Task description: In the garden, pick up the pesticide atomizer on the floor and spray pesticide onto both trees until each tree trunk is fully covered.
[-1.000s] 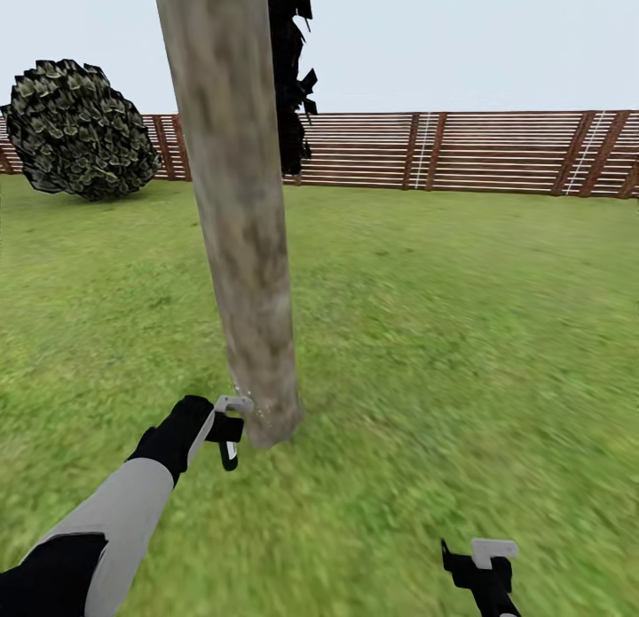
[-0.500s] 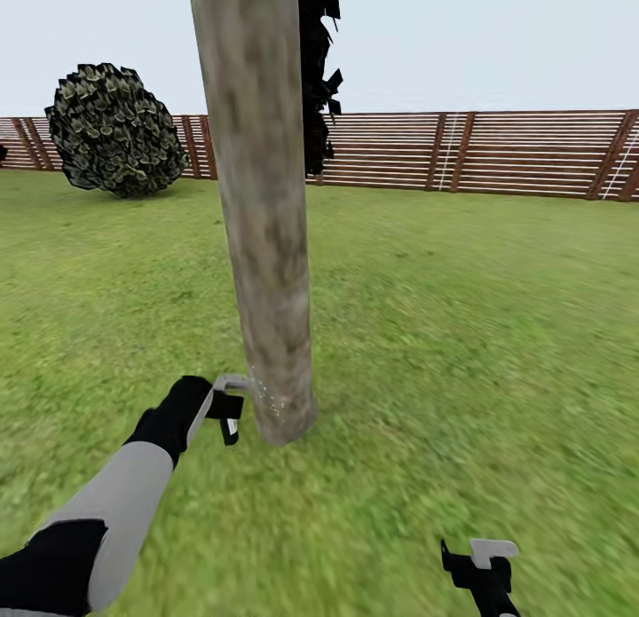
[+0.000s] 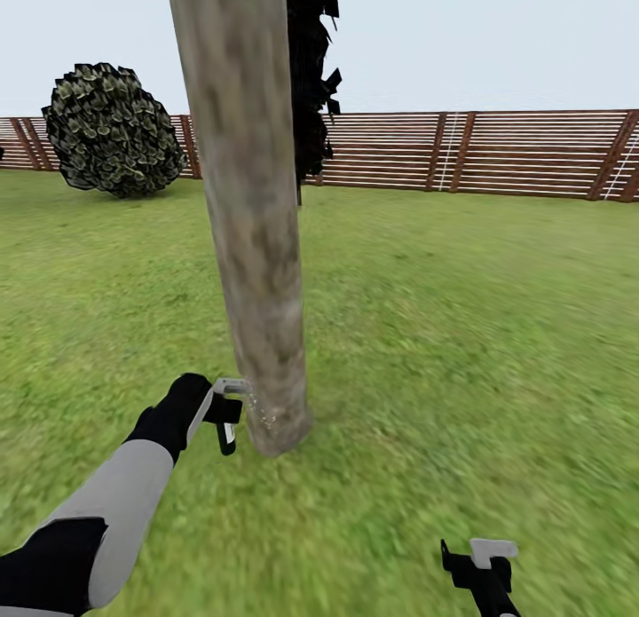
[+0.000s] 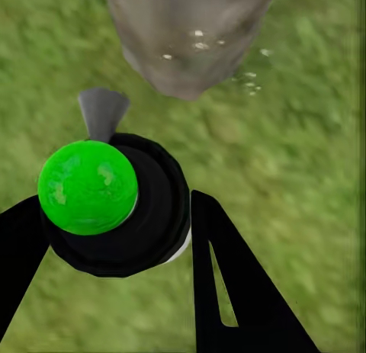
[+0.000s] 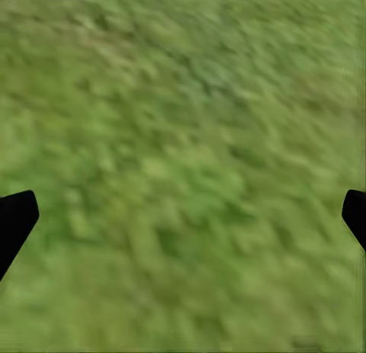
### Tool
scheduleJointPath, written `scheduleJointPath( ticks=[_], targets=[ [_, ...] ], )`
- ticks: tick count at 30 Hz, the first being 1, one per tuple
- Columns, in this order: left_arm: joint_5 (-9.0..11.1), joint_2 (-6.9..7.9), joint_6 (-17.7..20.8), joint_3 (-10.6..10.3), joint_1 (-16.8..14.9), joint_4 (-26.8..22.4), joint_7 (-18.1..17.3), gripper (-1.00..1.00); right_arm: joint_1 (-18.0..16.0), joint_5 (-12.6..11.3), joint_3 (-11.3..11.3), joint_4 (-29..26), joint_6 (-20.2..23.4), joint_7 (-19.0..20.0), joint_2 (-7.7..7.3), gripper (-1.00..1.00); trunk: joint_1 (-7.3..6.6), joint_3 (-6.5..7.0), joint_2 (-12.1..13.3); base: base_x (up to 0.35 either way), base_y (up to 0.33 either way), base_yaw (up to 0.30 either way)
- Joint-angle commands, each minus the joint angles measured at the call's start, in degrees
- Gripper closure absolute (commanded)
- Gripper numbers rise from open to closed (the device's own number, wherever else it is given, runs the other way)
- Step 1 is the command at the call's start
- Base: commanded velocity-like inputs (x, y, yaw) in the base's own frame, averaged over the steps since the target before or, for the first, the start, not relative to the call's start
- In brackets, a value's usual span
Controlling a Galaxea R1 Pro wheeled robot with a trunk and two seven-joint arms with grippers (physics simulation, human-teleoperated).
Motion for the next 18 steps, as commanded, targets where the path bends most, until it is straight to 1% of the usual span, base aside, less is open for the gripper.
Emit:
scheduleJointPath(
  ticks=[1,18],
  targets=[
    [-0.6,-0.07,0.2,0.3,0.0,-0.1,-0.5,1.0,0.0,-0.5,0.5,0.0,-0.1,-0.1,-0.02,-1.0,0.01,-0.05,0.0,0.077,-0.251,0.0],
    [-0.6,-0.1,0.2,0.4,0.0,-0.1,-0.5,1.0,0.0,-0.5,0.5,0.0,-0.1,-0.1,0.02,-1.0,0.01,-0.05,0.0,0.005,-0.274,0.0]
  ],
)
